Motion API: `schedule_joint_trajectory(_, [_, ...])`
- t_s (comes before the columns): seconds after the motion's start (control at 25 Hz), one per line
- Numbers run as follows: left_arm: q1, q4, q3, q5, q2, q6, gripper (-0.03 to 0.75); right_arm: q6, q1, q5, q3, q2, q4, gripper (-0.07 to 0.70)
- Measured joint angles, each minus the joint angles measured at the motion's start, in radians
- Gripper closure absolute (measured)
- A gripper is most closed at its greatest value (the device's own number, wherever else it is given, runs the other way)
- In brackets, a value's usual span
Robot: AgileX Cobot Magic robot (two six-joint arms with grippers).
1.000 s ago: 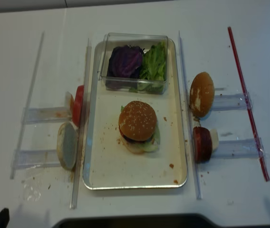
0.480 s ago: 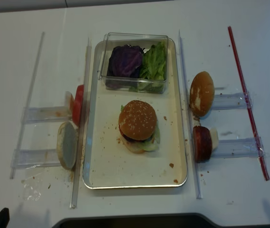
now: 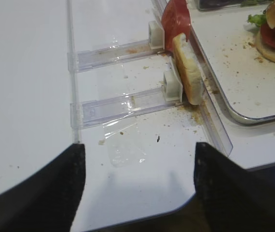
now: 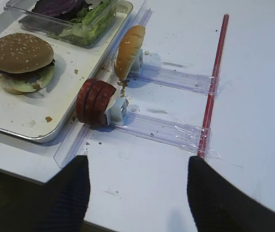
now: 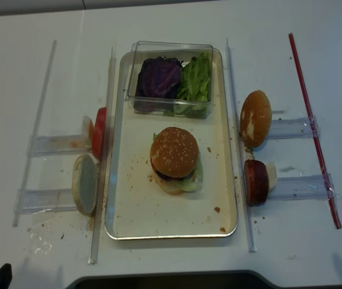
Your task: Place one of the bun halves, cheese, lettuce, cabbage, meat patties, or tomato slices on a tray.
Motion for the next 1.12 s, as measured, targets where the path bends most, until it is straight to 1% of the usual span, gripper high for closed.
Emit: schedule_joint_trajectory(1.12, [0.000,0.000,0.000,0.000,0.000,0.000,0.277,0.000,0.000,0.002,0.000,0.000,0.000,0.184])
